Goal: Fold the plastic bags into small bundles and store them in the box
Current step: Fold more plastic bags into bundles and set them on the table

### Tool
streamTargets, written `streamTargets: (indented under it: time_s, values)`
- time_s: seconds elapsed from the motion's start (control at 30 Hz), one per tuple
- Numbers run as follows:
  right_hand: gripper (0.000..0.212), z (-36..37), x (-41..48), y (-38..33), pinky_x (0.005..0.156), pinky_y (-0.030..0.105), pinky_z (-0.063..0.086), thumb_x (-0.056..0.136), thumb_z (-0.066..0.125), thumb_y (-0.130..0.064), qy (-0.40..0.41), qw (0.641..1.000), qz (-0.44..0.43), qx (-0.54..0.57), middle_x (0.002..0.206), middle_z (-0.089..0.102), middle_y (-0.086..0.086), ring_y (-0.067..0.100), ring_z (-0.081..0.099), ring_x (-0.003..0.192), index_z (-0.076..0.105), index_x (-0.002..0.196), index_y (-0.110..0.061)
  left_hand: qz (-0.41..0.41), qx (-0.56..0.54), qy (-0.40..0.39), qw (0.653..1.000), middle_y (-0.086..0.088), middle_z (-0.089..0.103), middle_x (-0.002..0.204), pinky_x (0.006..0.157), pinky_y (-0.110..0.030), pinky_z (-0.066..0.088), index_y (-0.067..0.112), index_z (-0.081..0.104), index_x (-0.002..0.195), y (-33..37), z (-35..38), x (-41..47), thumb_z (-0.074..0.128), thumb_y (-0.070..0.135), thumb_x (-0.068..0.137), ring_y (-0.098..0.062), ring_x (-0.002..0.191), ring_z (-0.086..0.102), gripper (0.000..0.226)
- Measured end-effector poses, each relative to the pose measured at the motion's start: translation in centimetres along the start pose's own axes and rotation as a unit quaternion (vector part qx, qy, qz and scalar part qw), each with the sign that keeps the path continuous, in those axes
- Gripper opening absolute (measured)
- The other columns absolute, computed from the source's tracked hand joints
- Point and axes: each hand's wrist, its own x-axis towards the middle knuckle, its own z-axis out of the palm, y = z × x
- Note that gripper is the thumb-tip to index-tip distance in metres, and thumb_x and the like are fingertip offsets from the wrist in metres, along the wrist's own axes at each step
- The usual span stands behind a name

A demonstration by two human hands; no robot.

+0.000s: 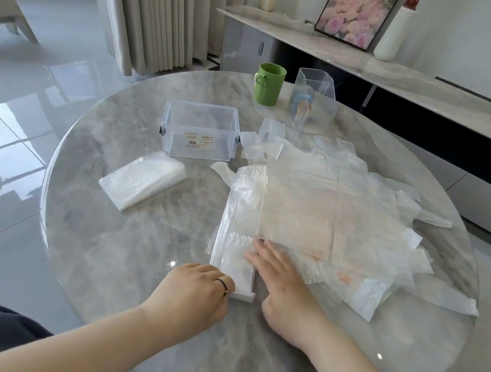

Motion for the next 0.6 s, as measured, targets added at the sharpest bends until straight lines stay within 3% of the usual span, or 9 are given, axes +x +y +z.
streamTargets:
  time_s: [0.03, 0.07, 0.13, 0.17, 0.27, 0.37, 0.5, 0.6]
  values:
    - [0.076, 0.3, -0.1, 0.0, 0.107, 0.006, -0.010, 0.063, 0.019, -0.011, 0.008, 1.000, -0.018, -0.001, 0.147, 0.031, 0.000, 0.011, 0.029, 0.138, 0.040, 0.136, -0.012, -0.003, 0.003, 0.009, 1.000, 0.009, 0.050, 0.040, 0.038, -0.016, 0.040, 0.020, 0.052, 0.045, 0.0, -0.1, 0.0, 0.037, 0.019, 0.063, -0.008, 0.038, 0.050, 0.024]
    - [0.077, 0.4, -0.2, -0.1, 0.106, 0.006, -0.013, 0.064, 0.017, -0.018, -0.003, 1.000, -0.026, -0.005, 0.147, 0.032, 0.001, 0.010, 0.027, 0.137, 0.038, 0.138, -0.013, -0.003, 0.002, 0.014, 1.000, 0.009, 0.050, 0.041, 0.038, -0.017, 0.040, 0.020, 0.053, 0.047, 0.1, -0.1, 0.0, 0.037, 0.019, 0.064, -0.008, 0.038, 0.049, 0.023]
    - [0.079, 1.4, 0.1, 0.3, 0.102, 0.003, -0.020, 0.068, 0.017, -0.033, -0.042, 0.999, -0.027, 0.013, 0.150, 0.017, -0.008, 0.001, 0.005, 0.136, 0.030, 0.144, -0.015, -0.004, 0.001, 0.013, 1.000, 0.010, 0.052, 0.043, 0.039, -0.019, 0.041, 0.020, 0.055, 0.051, 0.2, -0.1, -0.1, 0.038, 0.020, 0.066, -0.008, 0.039, 0.051, 0.023]
    - [0.077, 1.4, 0.5, 0.2, 0.103, 0.003, -0.019, 0.071, 0.021, -0.039, -0.056, 0.998, -0.033, 0.016, 0.149, 0.020, -0.007, 0.002, 0.007, 0.136, 0.034, 0.142, -0.012, -0.006, 0.004, 0.009, 1.000, 0.010, 0.053, 0.044, 0.040, -0.019, 0.042, 0.020, 0.057, 0.052, 0.2, -0.1, -0.1, 0.038, 0.020, 0.067, -0.008, 0.040, 0.052, 0.024]
    - [0.050, 1.4, 0.8, -0.5, 0.108, 0.007, -0.004, 0.078, 0.041, -0.030, -0.077, 0.995, 0.009, 0.067, 0.122, 0.063, 0.009, 0.019, 0.051, 0.123, 0.064, 0.113, -0.005, -0.006, 0.008, -0.003, 1.000, 0.010, 0.056, 0.046, 0.042, -0.019, 0.044, 0.019, 0.059, 0.055, 0.0, -0.2, -0.2, 0.039, 0.019, 0.069, -0.008, 0.041, 0.055, 0.024]
    - [0.034, 2.3, 1.1, -0.2, 0.109, 0.007, -0.005, 0.077, 0.047, -0.023, -0.012, 0.998, -0.028, 0.061, 0.110, 0.069, 0.010, 0.017, 0.043, 0.114, 0.068, 0.099, -0.008, 0.001, 0.001, 0.009, 1.000, 0.010, 0.055, 0.045, 0.040, -0.018, 0.043, 0.018, 0.060, 0.056, 0.0, -0.6, -0.3, 0.040, 0.018, 0.069, -0.009, 0.040, 0.054, 0.024]
    - [0.028, 1.9, 1.3, -0.4, 0.105, 0.007, 0.015, 0.079, 0.044, -0.016, 0.046, 0.994, -0.024, 0.092, 0.097, 0.073, 0.007, 0.015, 0.047, 0.107, 0.069, 0.087, -0.008, 0.009, -0.023, 0.025, 0.999, 0.010, 0.054, 0.045, 0.043, -0.020, 0.043, 0.017, 0.062, 0.064, 0.0, -1.9, 0.3, 0.041, 0.018, 0.074, -0.010, 0.040, 0.052, 0.023]
    - [0.027, 1.0, 0.9, -1.8, 0.077, 0.015, 0.036, 0.084, 0.038, -0.022, 0.061, 0.984, 0.024, 0.163, 0.073, 0.063, 0.005, 0.012, 0.046, 0.081, 0.065, 0.080, -0.017, -0.069, -0.119, 0.015, 0.990, 0.006, 0.057, 0.049, 0.052, -0.020, 0.042, 0.028, 0.054, 0.079, -0.2, -3.8, 1.0, 0.038, 0.030, 0.078, -0.008, 0.045, 0.051, 0.017]
